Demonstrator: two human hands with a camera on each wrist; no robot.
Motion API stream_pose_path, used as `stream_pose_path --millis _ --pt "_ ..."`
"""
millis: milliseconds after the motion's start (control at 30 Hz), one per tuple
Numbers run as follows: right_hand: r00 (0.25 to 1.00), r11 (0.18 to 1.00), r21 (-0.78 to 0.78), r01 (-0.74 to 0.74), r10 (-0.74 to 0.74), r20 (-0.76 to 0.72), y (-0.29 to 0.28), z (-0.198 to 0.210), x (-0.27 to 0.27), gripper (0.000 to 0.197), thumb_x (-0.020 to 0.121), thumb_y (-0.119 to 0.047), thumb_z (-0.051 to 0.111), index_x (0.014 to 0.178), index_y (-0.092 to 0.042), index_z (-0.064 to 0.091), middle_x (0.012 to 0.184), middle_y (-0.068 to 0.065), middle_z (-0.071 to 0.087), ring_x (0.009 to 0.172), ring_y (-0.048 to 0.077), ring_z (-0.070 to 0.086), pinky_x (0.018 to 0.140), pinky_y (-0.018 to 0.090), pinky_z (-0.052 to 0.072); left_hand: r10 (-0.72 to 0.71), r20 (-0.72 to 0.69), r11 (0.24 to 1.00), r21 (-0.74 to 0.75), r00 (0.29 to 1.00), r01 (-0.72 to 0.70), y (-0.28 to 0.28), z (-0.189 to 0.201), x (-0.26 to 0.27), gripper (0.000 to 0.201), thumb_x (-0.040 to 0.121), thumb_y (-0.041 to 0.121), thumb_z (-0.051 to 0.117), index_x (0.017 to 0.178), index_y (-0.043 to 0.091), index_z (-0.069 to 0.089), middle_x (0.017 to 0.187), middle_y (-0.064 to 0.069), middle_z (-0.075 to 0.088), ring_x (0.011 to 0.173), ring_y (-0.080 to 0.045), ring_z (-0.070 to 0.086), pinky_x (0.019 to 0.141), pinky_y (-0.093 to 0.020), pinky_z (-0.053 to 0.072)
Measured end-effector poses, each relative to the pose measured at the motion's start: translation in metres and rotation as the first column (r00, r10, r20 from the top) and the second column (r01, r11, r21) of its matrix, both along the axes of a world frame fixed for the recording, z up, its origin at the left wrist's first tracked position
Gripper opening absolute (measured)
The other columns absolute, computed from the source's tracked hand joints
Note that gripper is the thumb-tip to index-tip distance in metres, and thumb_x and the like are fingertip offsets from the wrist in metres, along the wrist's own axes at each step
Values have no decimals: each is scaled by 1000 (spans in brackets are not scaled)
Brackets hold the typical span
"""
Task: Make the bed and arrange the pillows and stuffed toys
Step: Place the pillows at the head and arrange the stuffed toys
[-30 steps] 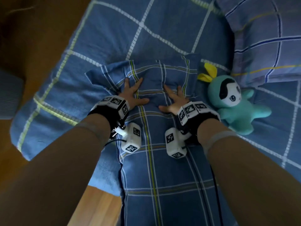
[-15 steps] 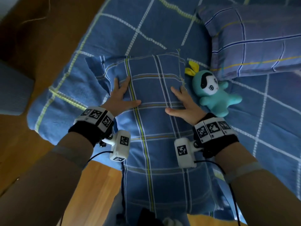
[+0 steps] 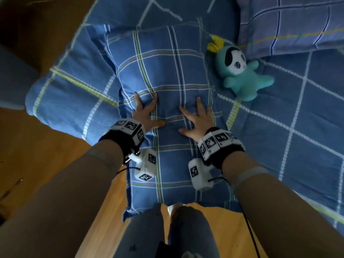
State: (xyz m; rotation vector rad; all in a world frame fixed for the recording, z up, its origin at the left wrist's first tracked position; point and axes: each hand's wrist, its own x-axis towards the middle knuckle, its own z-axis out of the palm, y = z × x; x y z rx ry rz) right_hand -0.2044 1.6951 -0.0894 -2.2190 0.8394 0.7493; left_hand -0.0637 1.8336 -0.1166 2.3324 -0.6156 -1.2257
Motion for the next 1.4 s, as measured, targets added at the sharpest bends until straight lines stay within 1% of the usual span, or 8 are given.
stream_pose_path --millis 300,433,533,733,1067,1200,1300,1400 --pt "771 808 293 511 -582 260 -13 26 -71 81 89 -33 59 150 -25 6 160 1 -3 147 21 0 119 36 7 465 -33 886 15 885 -464 50 37 -22 145 38 70 74 149 28 -8 159 -11 -8 146 -36 -2 119 -49 11" --pt "708 656 417 628 -705 42 18 19 -93 52 102 -24 29 149 -8 11 157 12 15 144 26 19 111 24 17 546 -493 773 -14 677 -634 62 45 -87 31 77 22 72 105 18 57 80 -5 77 74 -4 71 79 -25 55" --pt "837 723 478 498 -546 -47 34 8 -103 50 103 -22 20 150 -10 7 157 14 15 144 31 19 114 33 17 484 -499 803 -75 719 -592 57 37 -107 37 90 9 55 125 -1 52 101 -8 74 84 -12 67 101 -39 45" --pt "629 608 381 696 -773 84 0 29 -129 48 102 -17 28 146 -2 19 155 11 19 143 24 21 105 19 20 611 -506 713 19 609 -700 90 35 -78 44 97 30 45 139 25 36 136 -16 50 106 -24 57 69 -30 48" --pt "752 638 493 592 -657 -53 15 -8 -132 55 99 -41 28 147 -13 28 151 8 32 139 24 31 118 44 20 634 -574 648 30 518 -761 74 5 -72 16 98 19 43 105 15 56 71 5 74 63 -4 69 65 -20 57" --pt "720 644 468 605 -693 24 -12 14 -103 53 101 -30 33 145 -1 27 148 14 35 136 25 35 112 32 27 681 -465 658 49 565 -752 68 21 -32 46 97 34 44 141 27 35 129 5 51 123 -11 45 106 -38 34" --pt "690 636 529 562 -713 124 -26 21 -76 72 91 -44 50 147 -8 24 149 8 35 136 23 35 111 33 30 665 -507 625 -27 549 -780 51 25 -15 11 97 31 43 100 33 53 78 14 59 67 -3 55 64 -22 45" --pt "659 579 533 617 -750 53 -34 20 -58 96 78 -60 59 151 -23 9 156 0 22 142 22 25 117 38 24 661 -525 607 -45 536 -793 29 26 -7 14 92 32 54 105 32 52 80 13 65 65 -10 57 54 -31 45"
